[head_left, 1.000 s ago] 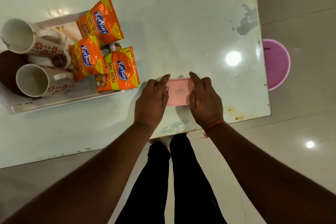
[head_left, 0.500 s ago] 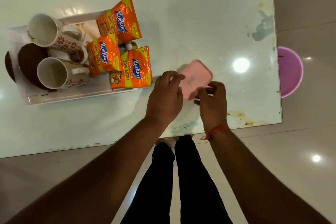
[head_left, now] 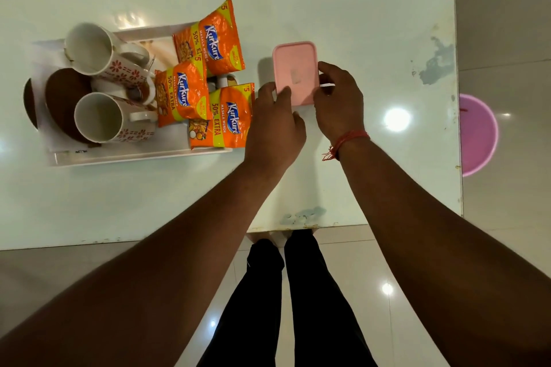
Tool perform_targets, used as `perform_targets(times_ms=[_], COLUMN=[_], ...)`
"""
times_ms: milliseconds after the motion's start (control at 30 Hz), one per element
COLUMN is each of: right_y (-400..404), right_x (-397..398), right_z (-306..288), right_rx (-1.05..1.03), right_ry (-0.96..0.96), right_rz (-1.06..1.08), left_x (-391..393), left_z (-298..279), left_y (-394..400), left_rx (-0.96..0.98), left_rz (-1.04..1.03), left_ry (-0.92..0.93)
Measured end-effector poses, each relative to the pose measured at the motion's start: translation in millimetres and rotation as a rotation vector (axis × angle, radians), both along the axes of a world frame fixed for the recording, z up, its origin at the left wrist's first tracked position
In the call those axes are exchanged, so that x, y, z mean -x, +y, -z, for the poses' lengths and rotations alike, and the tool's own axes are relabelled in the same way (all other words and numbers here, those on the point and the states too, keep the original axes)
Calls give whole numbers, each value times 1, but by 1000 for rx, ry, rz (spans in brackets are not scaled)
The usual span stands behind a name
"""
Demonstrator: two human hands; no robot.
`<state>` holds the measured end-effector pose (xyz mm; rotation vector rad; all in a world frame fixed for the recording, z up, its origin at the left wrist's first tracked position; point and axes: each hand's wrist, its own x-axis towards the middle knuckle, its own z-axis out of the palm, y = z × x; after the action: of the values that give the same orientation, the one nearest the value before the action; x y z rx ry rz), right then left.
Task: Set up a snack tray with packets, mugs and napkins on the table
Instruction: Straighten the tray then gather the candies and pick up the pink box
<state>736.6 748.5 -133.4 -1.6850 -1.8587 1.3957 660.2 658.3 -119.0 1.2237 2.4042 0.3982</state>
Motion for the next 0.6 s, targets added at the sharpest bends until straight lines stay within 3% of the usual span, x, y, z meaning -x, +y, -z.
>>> perform_targets(times_ms=[600], right_y=[-10], right_x=[1], right_z=[-7], right_rx=[-12], right_ry=[-10], right_rz=[-14], left_x=[5], left_z=[-14], left_y=[-3], left_rx=[58], left_rz=[2], left_ry=[20])
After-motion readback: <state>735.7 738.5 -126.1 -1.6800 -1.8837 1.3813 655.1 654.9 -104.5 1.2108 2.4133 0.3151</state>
